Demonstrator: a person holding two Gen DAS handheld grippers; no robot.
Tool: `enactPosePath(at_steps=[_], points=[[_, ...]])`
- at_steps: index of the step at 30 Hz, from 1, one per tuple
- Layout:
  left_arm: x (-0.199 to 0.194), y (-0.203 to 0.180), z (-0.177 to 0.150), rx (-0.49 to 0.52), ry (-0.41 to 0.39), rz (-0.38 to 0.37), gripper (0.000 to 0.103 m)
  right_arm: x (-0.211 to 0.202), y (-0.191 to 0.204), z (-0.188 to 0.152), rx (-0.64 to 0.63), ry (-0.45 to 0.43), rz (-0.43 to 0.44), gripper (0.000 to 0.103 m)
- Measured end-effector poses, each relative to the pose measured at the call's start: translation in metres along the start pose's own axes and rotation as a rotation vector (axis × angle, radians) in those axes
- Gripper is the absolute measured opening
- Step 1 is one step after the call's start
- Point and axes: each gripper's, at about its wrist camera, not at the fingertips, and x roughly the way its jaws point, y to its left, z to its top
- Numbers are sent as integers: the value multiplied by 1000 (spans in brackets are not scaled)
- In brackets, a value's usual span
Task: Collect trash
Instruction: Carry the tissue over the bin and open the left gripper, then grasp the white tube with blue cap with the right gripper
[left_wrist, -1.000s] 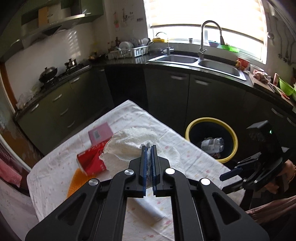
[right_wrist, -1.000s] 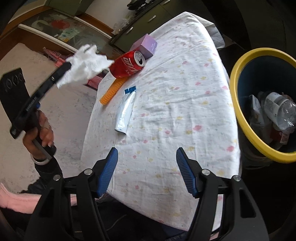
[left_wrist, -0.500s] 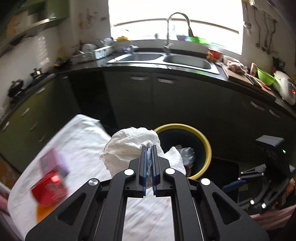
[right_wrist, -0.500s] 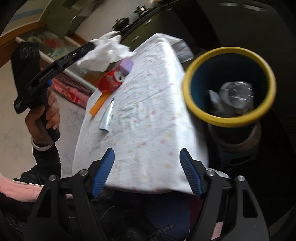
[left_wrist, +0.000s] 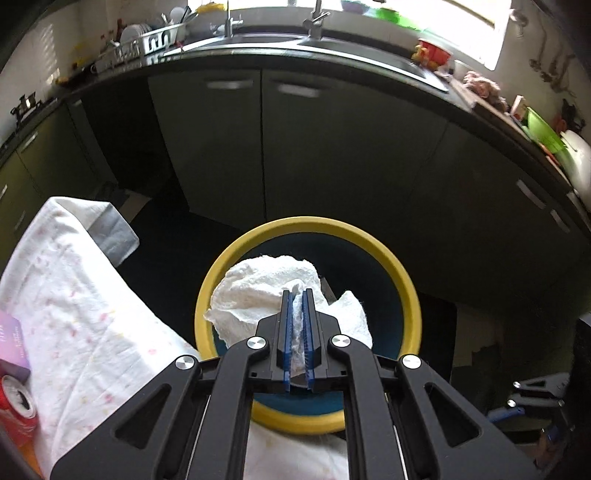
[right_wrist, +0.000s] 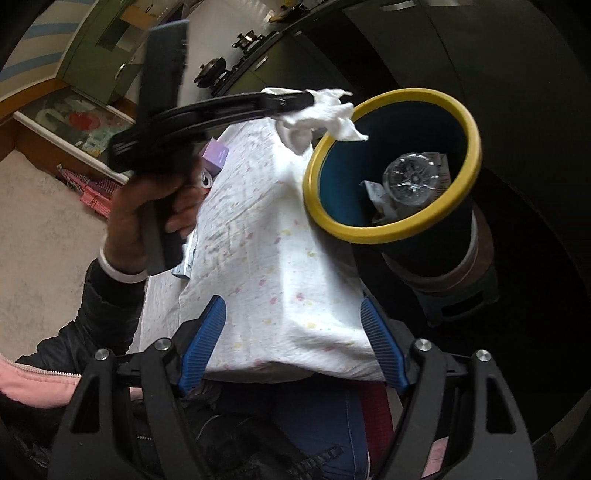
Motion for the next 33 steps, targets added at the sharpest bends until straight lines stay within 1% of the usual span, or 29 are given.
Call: enactPosePath(at_steps=[1,2,4,5,9,11,12,13,16,18,20,21,23,26,27,29,31,33], points=[[6,1,2,-5,3,1,12,-1,-2,0,7,-3,-2,73],[11,2,3,-13,6,1,20,-2,-3,0,11,-5,-3,74],[15,4,5,-32,5,-2,62,-5,-5,0,20,-13,-5,74],[12,4,5,-42,-13,1,68,-6,-6,0,22,-15,-6,74],[-25,5,-2,-53,-96,-1,70,-7,-5,-1,20,-19,-18,75],[-60,6,-12,-63,-166,0,78,-3,-3,-1,12,-14,-29,75],[-82,7,-19,-67,-213,11,80,0,-1,-1,7,-9,-32,75],[-96,6,-25,-63,-241,26,84,2,0,-1,5,-7,-33,75],[-150,10,-53,-61,-332,93,91,10,8,1,-16,6,-50,75],[-183,16,-76,-82,-388,141,94,16,16,2,-36,16,-60,75],[-209,23,-94,-101,-420,181,97,21,25,4,-58,25,-71,75],[-225,29,-110,-125,-442,214,98,24,29,4,-68,28,-77,75],[-248,41,-132,-157,-465,264,98,34,41,7,-99,41,-85,75],[-283,61,-175,-230,-502,382,98,55,68,13,-164,76,-79,75],[-291,67,-188,-254,-510,421,98,67,83,17,-200,93,-75,75],[-310,80,-223,-317,-511,509,98,84,106,20,-257,120,-66,75],[-322,94,-253,-371,-504,561,98,107,136,25,-323,158,-51,75],[-329,108,-277,-416,-497,593,98,131,161,30,-363,195,-51,75]])
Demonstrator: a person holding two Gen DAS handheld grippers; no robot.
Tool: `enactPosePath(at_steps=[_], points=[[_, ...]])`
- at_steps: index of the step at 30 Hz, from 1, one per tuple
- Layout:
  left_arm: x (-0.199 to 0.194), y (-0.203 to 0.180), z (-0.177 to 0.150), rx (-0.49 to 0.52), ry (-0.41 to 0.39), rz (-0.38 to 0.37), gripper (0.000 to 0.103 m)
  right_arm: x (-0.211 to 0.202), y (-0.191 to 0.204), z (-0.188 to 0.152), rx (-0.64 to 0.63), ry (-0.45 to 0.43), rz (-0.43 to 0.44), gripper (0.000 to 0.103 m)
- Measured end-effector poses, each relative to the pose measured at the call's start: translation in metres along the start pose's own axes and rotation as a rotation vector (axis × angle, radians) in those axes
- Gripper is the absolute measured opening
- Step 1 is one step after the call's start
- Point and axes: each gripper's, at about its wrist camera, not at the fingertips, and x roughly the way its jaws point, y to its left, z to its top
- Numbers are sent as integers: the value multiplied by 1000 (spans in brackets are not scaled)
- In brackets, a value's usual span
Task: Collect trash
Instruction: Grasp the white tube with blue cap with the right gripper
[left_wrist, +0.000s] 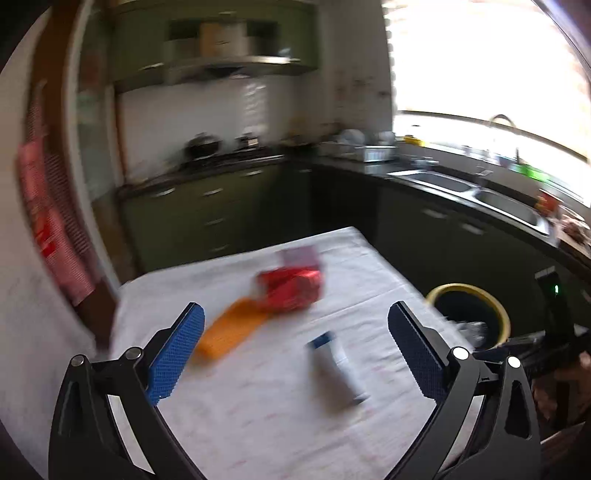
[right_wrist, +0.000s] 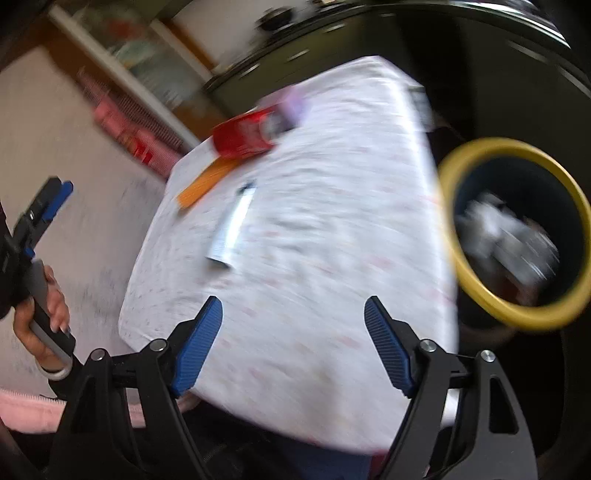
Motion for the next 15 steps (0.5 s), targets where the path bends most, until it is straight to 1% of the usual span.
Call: enactPosePath(at_steps=[2,4,8,11,13,15], points=[[-5,26,-15,-44,18,29,98,24,24,20,-46,40,-6,75],[-7,49,-26,-87,30,39,98,47,44,38,-81,77,-39,71],[-7,72,-44,-131,47,37,98,86,71,58,-146,145,-109,61],[-8,83,-55,-150,55,14,98,113,77,68,-156,204,-150,56],[-7,83,-60,-152,62,-2,98,128,82,72,-168,231,-195,55],[-8,81,-64,-149,71,-12,98,138,81,74,-162,255,-207,55]])
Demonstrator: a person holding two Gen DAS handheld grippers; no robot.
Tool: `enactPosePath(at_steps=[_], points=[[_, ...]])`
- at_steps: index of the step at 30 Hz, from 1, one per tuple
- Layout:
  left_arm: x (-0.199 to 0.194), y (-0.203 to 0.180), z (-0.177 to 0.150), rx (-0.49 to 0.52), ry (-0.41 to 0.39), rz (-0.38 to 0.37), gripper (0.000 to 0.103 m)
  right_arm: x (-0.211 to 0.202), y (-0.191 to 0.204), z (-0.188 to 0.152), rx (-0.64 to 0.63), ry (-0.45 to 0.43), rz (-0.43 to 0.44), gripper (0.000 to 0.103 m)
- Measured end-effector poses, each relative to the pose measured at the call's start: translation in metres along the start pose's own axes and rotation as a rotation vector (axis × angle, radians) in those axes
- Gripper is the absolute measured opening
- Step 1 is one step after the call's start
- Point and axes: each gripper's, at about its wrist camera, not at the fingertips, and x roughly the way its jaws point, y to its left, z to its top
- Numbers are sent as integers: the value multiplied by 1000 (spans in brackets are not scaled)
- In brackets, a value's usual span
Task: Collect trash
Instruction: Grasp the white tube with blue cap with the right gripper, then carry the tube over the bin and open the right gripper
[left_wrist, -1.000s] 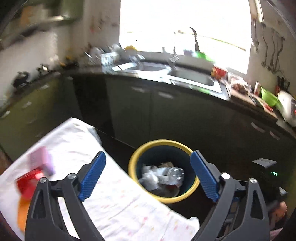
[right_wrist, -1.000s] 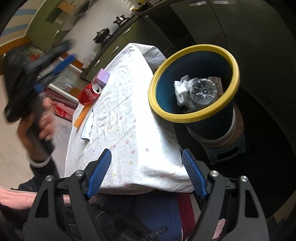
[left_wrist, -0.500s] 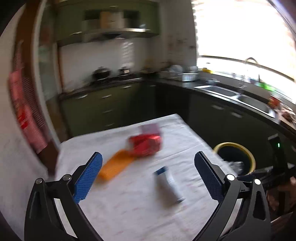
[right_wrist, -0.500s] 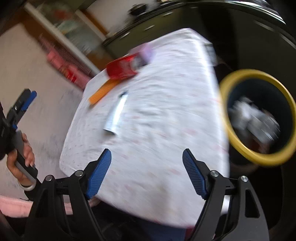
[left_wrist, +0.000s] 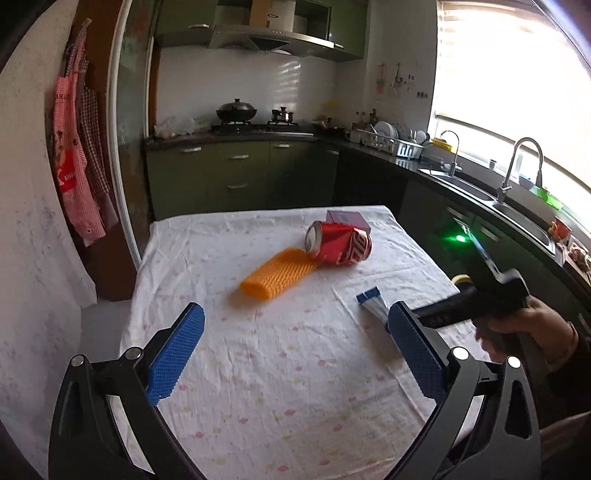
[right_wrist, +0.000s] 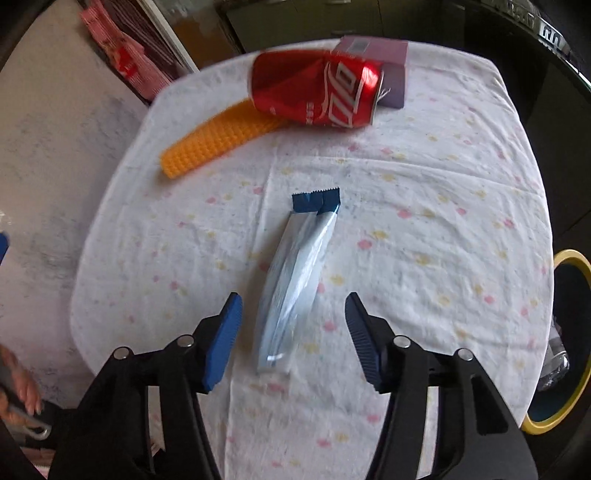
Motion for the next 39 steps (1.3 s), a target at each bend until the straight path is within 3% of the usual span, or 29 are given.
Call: enactPosePath(at_steps=[10,16,24,32,39], points=[[7,9,-14,-17,35,-40,98,22,17,12,-30,40,-91,40],[7,11,-16,-25,40,-41,98,29,20,21,-34,38,-108,17],[8,5,-16,-11,47,-44,98,6,1,7,-3,-7,-61,17],[13,-9,-15,19,60,-57,98,-59,-28,-22,45,-125,-23,17],[20,-29,-14,55,79,-72,98,-114,-101,-49,183,-224,-87,18]])
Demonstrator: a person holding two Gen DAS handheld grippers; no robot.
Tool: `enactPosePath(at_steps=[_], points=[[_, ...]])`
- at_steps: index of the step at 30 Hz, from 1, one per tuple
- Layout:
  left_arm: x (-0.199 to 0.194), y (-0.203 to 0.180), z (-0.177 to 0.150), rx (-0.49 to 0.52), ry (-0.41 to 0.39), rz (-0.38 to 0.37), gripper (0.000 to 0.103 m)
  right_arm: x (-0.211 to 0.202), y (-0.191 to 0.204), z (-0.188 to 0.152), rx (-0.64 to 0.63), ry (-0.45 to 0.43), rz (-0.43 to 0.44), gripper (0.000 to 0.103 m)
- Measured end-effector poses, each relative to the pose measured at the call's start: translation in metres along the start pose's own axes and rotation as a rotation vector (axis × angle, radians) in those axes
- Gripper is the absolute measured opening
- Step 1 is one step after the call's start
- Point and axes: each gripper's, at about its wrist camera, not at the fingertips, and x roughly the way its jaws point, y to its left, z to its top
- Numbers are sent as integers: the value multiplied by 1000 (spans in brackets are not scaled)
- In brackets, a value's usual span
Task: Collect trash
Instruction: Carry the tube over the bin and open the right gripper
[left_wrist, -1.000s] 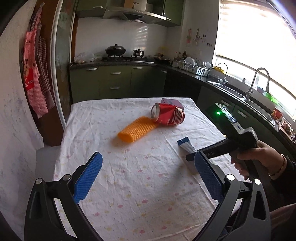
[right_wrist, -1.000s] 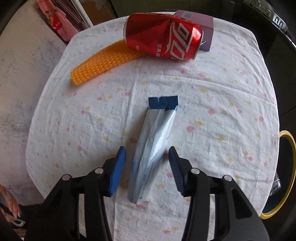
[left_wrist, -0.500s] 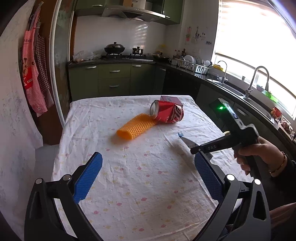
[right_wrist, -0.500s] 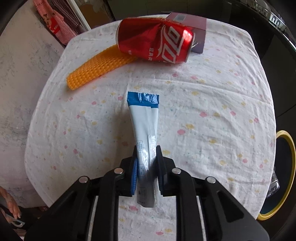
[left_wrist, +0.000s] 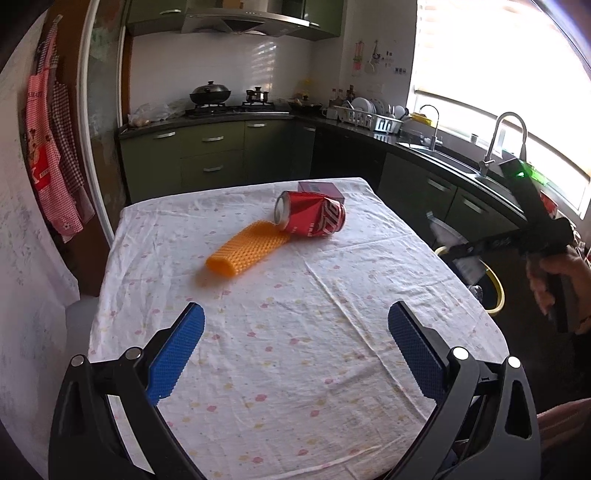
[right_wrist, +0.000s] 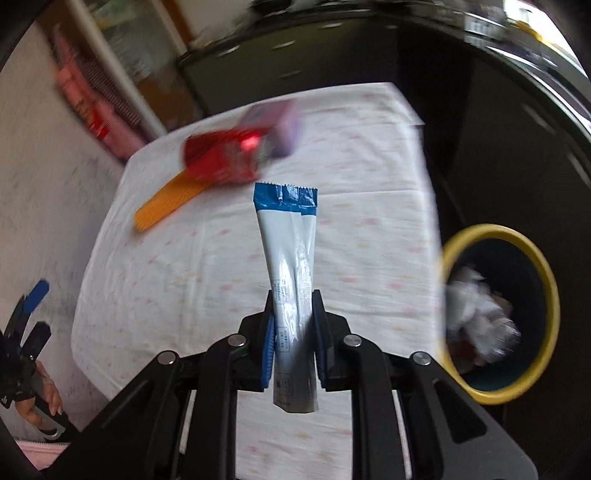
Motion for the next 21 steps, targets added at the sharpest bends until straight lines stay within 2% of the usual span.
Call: enactPosePath(at_steps=[5,10,19,20,21], points=[[8,-15,3,31,15,-9,98,-4,-73,-5,134,1,-73,18],[17,-32,5,60,32,-21,98,25,-134,-10,251,67,-133,19],[34,-51,10,98,65,-35,98,66,-184,-1,344,118,-203,19],[35,-52,10,99,67,-36,98,67,-189,0,356,118,-203,24],[36,-53,10,101,69,-37,98,68,-192,1,366,114,-209,35]])
